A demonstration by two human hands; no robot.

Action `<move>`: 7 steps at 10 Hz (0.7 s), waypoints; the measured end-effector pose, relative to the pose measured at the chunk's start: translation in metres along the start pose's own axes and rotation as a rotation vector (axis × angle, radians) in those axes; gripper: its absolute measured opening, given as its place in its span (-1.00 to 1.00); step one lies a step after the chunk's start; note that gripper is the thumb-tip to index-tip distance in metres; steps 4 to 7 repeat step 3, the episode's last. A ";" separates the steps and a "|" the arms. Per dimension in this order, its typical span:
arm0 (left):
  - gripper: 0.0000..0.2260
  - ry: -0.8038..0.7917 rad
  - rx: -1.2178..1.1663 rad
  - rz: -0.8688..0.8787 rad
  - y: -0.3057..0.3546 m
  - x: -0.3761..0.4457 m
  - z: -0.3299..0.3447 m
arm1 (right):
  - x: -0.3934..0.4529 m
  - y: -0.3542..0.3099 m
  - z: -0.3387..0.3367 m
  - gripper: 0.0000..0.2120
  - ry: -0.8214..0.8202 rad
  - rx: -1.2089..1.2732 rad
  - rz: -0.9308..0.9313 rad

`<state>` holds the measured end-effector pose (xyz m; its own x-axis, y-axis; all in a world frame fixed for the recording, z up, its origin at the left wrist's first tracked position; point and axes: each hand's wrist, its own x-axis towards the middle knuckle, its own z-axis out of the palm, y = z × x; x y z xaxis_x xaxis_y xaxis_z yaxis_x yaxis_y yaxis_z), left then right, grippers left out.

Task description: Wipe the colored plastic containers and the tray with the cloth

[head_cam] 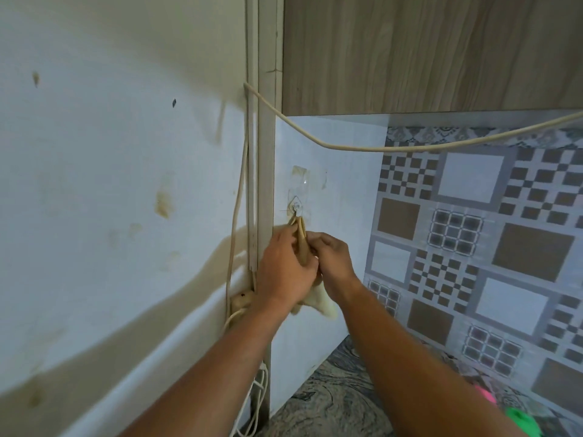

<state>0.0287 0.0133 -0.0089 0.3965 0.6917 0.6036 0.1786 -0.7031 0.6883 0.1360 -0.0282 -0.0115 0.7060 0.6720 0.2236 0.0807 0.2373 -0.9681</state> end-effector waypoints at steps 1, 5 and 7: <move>-0.45 -0.012 -0.004 -0.005 -0.018 -0.030 0.013 | -0.007 0.017 -0.010 -0.73 0.062 -0.076 -0.008; -0.51 0.000 -0.044 0.019 -0.056 -0.095 0.024 | -0.035 0.054 -0.057 -0.77 0.201 -0.268 -0.058; -0.51 0.000 -0.044 0.019 -0.056 -0.095 0.024 | -0.035 0.054 -0.057 -0.77 0.201 -0.268 -0.058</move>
